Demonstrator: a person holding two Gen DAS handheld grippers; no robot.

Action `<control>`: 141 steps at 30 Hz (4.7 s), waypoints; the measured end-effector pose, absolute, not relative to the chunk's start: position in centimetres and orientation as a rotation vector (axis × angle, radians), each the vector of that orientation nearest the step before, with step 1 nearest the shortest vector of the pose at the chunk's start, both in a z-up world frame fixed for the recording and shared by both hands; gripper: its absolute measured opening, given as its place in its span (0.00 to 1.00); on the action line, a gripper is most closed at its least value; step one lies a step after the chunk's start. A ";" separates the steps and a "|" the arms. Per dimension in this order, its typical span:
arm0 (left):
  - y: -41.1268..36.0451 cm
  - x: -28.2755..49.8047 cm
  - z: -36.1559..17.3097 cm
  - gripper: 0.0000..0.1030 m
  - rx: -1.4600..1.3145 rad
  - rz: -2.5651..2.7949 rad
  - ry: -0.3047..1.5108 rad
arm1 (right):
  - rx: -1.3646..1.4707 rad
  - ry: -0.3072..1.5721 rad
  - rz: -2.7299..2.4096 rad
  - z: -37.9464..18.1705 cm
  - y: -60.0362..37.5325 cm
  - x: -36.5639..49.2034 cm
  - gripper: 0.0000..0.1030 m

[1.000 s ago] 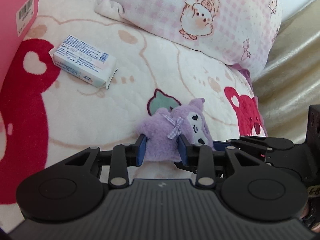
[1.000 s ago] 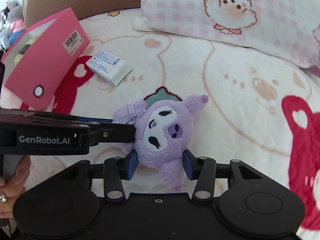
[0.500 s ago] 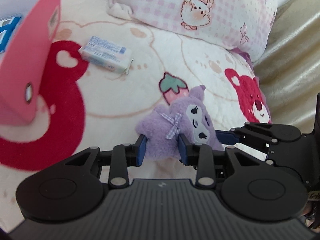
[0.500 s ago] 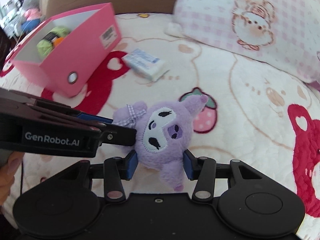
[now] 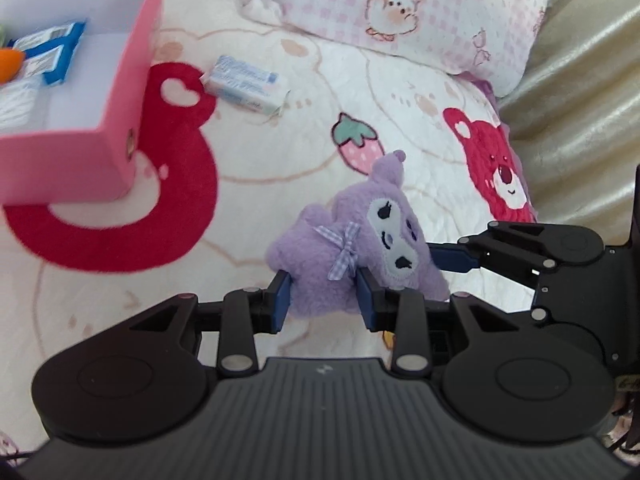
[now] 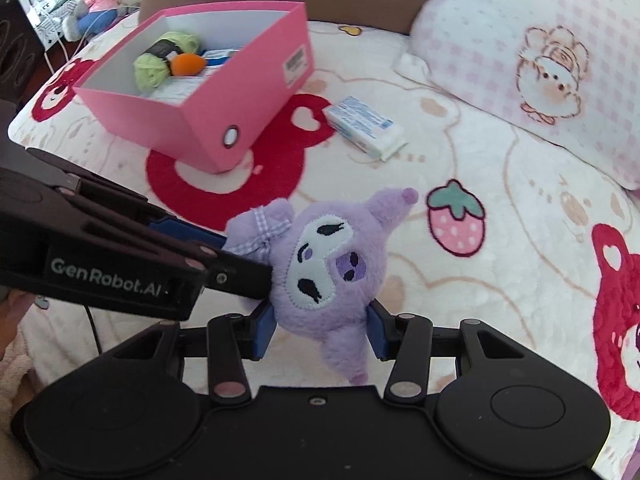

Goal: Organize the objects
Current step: 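Lift the purple plush toy off the bed with the left tool, then carry the purple plush toy with the left tool over the pink box, then lower the plush toy into the pink box beside the wet-wipe pack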

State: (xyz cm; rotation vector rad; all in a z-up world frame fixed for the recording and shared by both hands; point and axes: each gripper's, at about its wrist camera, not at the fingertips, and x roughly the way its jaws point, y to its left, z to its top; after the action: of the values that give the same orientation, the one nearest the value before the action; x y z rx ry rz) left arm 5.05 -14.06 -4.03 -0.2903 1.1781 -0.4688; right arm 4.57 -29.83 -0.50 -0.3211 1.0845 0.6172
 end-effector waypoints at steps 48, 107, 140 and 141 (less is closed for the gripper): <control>-2.1 -1.4 3.5 0.33 -0.318 -0.396 1.058 | -0.355 1.069 0.821 6.7 -21.1 -1.0 0.51; 8.3 18.9 -2.4 0.36 -0.387 -0.373 0.904 | -0.380 0.923 0.678 2.4 -6.5 15.4 0.48; 5.2 25.7 -8.1 0.33 -0.419 -0.305 1.068 | -0.715 0.949 0.629 -2.8 -3.4 17.5 0.42; 4.8 25.7 -8.3 0.33 -0.422 -0.302 1.078 | -0.724 0.940 0.636 -2.7 -3.5 17.2 0.33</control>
State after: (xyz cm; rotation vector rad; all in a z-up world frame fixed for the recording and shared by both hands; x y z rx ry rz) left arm 25.73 4.82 -8.27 -0.4216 1.0779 -0.3017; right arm 17.24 -3.52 -2.69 -0.7244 0.9398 0.6357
